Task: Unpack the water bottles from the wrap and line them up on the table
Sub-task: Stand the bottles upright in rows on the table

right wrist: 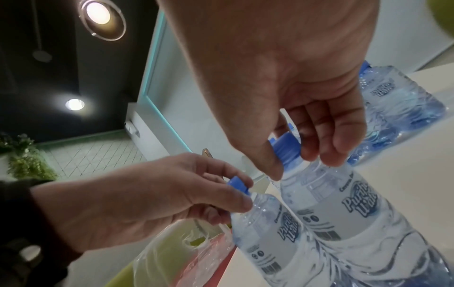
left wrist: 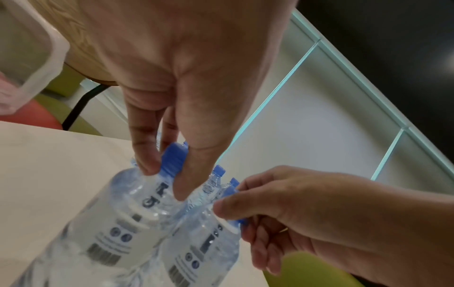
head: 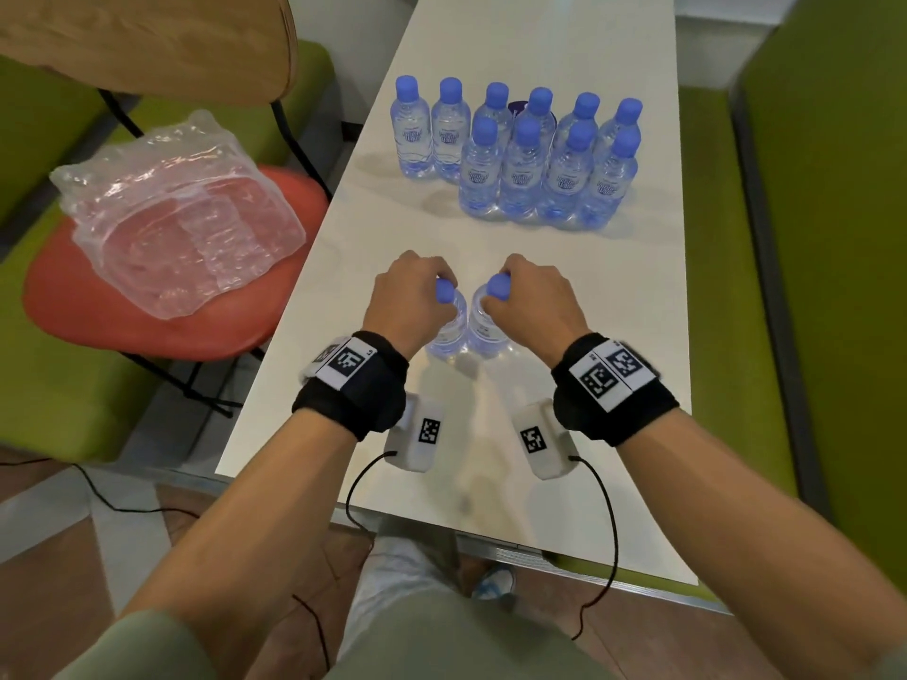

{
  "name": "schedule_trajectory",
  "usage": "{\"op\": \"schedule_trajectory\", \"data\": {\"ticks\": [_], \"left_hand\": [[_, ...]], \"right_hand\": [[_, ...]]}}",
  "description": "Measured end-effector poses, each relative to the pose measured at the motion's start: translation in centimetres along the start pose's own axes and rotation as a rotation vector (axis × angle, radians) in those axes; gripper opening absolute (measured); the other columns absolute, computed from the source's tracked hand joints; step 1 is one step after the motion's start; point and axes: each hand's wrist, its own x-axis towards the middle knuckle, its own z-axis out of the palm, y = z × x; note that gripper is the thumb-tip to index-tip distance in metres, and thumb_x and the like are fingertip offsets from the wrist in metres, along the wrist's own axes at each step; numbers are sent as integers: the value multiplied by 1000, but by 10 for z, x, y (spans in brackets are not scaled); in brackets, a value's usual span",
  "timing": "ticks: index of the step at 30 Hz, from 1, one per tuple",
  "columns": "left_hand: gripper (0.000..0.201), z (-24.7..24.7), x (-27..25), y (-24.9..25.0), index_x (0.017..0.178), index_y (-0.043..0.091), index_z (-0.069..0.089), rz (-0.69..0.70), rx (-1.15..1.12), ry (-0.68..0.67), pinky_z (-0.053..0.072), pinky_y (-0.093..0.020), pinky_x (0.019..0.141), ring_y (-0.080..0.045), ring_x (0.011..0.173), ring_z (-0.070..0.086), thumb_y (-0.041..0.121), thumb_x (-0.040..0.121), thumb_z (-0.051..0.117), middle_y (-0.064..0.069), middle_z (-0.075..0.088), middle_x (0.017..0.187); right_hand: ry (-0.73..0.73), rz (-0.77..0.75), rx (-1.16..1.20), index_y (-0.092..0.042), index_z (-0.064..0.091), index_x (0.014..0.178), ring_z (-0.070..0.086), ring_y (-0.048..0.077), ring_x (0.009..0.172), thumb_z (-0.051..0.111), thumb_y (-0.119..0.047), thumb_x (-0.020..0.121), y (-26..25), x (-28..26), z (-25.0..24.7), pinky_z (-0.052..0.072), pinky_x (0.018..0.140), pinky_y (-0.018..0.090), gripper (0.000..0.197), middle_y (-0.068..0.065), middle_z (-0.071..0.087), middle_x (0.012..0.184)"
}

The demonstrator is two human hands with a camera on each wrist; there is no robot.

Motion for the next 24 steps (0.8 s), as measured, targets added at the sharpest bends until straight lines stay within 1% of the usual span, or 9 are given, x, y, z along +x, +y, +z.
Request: {"op": "schedule_trajectory", "data": {"ticks": [2,5,8,10,14,17,19,21,24], "left_hand": [[31,0,1,-6,111,19,68,-7,-11,8,35,-26,77,-29,99,57,19,80,67,-10,59,107],[37,0,-3,-12,114,20,65,-10,-42,16,32,-26,76,-26,97,58,25,79,73,-6,59,107],[39,2,-4,-14,113,20,64,-14,-73,31,31,-24,75,-23,90,60,33,78,76,-3,60,106],[36,3,-3,-14,110,20,66,-6,-72,44,31,-24,74,-24,89,61,33,77,76,-3,61,104],[37,4,2,-11,99,14,67,-21,-48,62,31,-26,71,-24,89,59,37,73,78,-4,64,98],[46,7,5,-9,89,11,58,-81,-30,86,30,-28,66,-25,79,55,48,69,78,-5,63,91],[49,8,5,-8,89,12,54,-92,-28,85,29,-28,67,-24,77,51,51,69,78,-4,58,92],[49,7,4,-10,98,13,58,-57,-33,71,30,-28,70,-24,82,53,47,71,79,-4,57,96],[38,4,1,-13,107,18,64,34,-20,53,31,-27,73,-27,91,58,34,75,78,-5,60,102]], "right_hand": [[-8,-7,-5,-5,56,113,58,36,97,58,-25,90,2,3,0,35,70,30,31,14,64,106],[-43,-21,-17,-12,57,118,60,33,97,61,-31,88,8,5,-4,40,73,31,36,10,66,107],[-40,-51,-8,-18,57,122,62,30,94,63,-30,87,12,3,-9,45,76,31,37,7,68,103],[-36,-75,-13,-20,59,121,62,29,94,64,-29,88,13,2,-11,44,76,30,35,6,69,101],[-21,-62,-12,-19,63,117,62,28,94,68,-32,85,13,4,-14,40,73,27,35,5,69,100],[18,-34,-40,-15,63,105,59,30,86,70,-40,81,11,4,-12,38,67,29,35,6,65,91],[22,-11,-53,-14,60,100,56,30,82,69,-44,80,12,2,-11,37,65,30,38,4,61,87],[-3,-28,-56,-16,59,106,58,30,83,69,-42,81,14,1,-11,40,66,31,38,5,63,89],[-38,-90,-63,-20,59,119,62,30,90,67,-30,85,15,0,-11,41,70,29,36,6,68,96]]}}
